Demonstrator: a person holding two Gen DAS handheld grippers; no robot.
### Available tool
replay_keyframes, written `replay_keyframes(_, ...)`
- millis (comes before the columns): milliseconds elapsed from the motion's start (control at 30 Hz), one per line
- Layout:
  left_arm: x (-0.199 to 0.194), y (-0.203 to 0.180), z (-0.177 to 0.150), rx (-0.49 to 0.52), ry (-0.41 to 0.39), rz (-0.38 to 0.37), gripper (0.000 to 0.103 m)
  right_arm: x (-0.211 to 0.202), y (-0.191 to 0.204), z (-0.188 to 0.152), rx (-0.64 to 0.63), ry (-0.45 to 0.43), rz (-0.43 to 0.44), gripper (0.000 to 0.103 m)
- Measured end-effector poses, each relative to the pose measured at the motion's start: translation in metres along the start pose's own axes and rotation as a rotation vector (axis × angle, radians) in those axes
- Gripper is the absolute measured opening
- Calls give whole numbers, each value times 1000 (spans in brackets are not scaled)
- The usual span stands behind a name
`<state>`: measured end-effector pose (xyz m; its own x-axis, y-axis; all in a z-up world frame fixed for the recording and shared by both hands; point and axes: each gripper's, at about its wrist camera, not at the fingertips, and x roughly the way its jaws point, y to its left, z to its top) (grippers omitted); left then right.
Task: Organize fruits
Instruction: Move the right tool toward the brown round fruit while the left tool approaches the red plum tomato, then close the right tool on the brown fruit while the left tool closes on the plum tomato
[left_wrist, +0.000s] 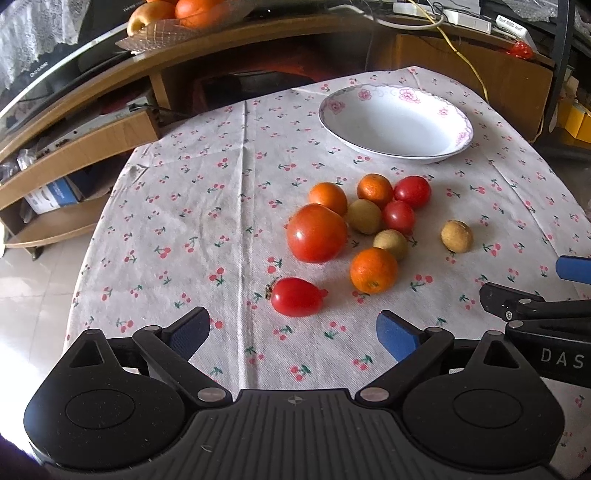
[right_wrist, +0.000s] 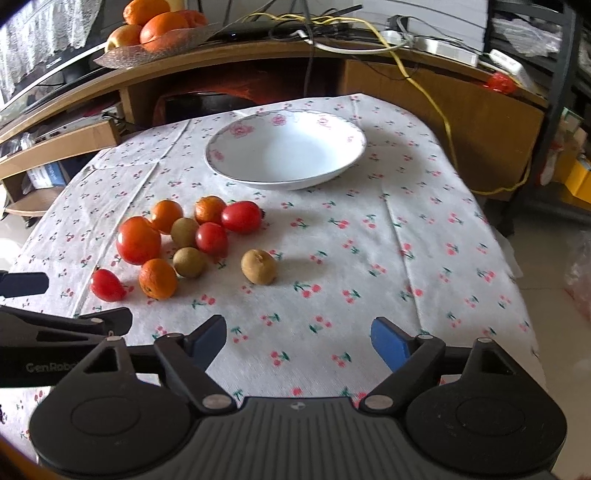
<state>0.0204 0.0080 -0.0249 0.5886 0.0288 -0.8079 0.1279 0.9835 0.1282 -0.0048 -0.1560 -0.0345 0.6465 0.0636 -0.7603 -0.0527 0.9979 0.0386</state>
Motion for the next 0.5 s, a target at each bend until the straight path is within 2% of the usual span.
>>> replay_keyframes(200, 10, 8, 6, -18, 6, -24, 99, 12, 1, 12, -18, 2, 55, 79)
replay_keyframes(300, 14, 11, 9, -8, 4, -37, 100, 21, 3, 19, -31, 13, 82, 71)
replay_keyframes(500, 22, 13, 8, -5, 7, -72, 101, 39, 9, 25, -75, 36, 111, 64)
